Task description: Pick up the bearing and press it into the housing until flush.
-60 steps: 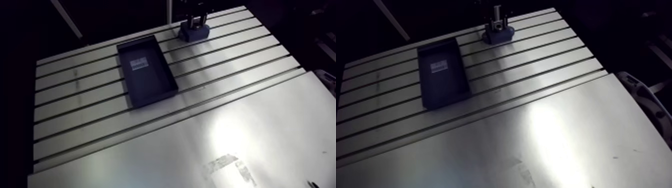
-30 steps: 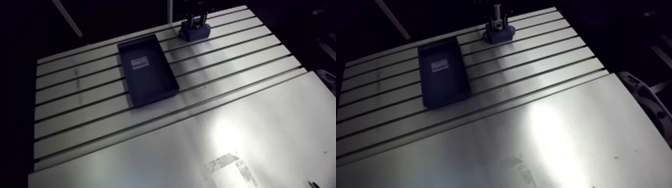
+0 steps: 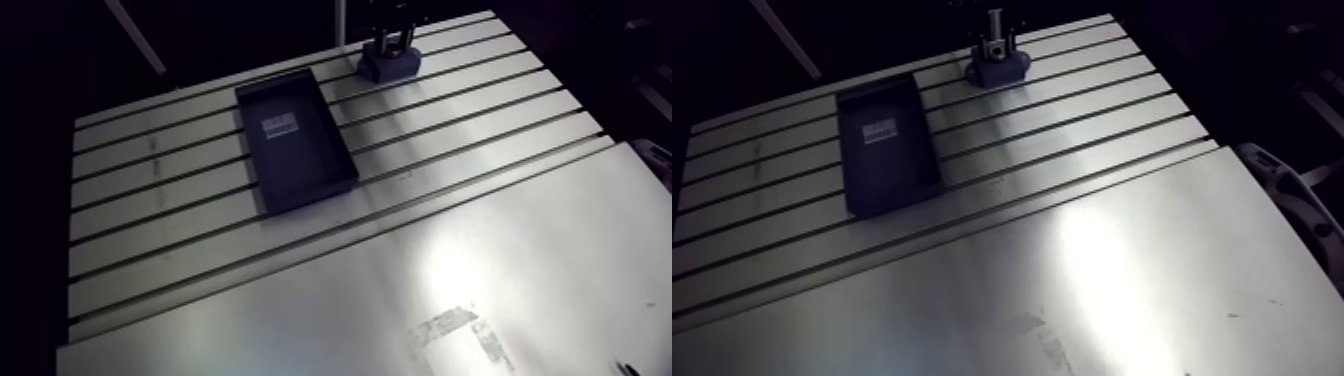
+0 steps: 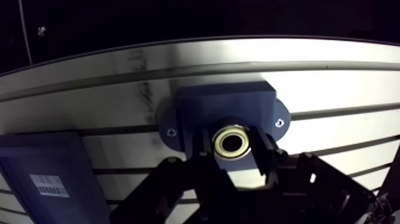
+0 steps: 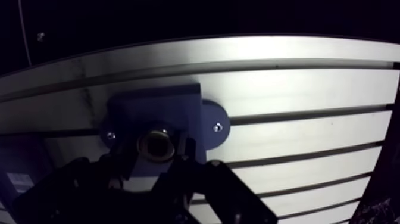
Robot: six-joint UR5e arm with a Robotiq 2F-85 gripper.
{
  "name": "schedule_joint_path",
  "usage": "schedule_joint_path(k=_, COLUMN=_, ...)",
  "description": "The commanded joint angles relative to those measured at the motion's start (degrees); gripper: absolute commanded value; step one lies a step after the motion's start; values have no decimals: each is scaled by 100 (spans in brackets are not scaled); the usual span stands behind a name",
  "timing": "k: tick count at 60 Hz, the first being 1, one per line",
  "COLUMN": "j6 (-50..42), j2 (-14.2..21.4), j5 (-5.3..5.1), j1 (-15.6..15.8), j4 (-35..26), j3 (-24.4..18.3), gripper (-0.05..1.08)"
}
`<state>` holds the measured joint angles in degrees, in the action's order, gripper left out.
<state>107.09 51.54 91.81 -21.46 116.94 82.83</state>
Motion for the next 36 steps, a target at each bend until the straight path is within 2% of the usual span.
schedule_joint_path(k=1, j6=1, j2=-1, j5=-1, j1=-8, j4=0, j3=16, gripper=74)
schedule_joint_path(k=30, j6=-15, j2=-1, j5=8, j1=-16, j4=0, j3=19, gripper=72)
schedule_joint_path(k=31, j6=-24, j2=-1, j5=16, j1=-16, j4=0, j3=25, gripper=65)
schedule_joint_path(k=32, j6=-24, j2=-1, j5=16, j1=-16, j4=0, j3=25, gripper=65)
schedule_joint_path(k=33, j6=-25, j2=-1, j5=9, j1=-16, j4=0, j3=26, gripper=40)
schedule_joint_path(k=34, j6=-25, j2=-1, j5=9, j1=-16, j4=0, j3=26, gripper=40)
schedule_joint_path(k=35, j6=-26, j2=7, j5=8, j1=-9, j4=-8, j3=27, gripper=5)
schedule_joint_path(k=36, j6=-26, j2=7, j5=8, j1=-9, j4=-8, j3=27, gripper=5)
